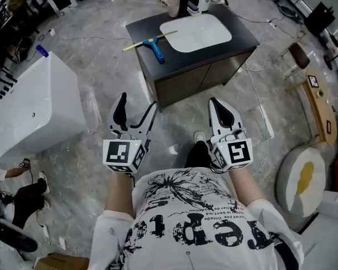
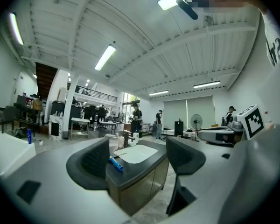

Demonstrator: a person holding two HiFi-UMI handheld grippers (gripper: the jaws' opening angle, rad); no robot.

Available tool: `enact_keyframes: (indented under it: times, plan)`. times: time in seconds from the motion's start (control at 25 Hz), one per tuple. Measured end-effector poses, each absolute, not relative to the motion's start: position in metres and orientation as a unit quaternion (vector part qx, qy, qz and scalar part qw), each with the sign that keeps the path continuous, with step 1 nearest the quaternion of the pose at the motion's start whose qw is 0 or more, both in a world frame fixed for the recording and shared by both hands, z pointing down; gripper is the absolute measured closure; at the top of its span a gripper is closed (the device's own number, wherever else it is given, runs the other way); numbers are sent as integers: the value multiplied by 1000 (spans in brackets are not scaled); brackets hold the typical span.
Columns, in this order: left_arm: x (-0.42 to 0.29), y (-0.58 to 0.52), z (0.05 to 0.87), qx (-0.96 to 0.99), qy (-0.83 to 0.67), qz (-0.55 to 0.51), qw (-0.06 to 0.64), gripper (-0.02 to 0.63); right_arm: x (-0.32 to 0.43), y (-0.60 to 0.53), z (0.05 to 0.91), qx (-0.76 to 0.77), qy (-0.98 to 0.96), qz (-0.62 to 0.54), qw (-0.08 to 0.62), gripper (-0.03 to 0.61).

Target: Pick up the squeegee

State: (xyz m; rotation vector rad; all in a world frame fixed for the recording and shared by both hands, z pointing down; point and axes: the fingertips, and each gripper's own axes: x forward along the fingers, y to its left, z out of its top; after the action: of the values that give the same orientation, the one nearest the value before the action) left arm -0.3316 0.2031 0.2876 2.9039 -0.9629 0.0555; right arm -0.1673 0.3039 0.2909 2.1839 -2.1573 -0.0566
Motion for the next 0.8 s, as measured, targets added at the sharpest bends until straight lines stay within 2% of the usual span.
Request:
enact_keyframes:
  times: [0.44,0.8]
  plan:
    - [-133,92,297,894,-441,28,76,247,67,151,284,640,-767,-9,36,565]
    - [-82,29,345,855,-495,88,126,247,113,73,313,586,-808,11,54,565]
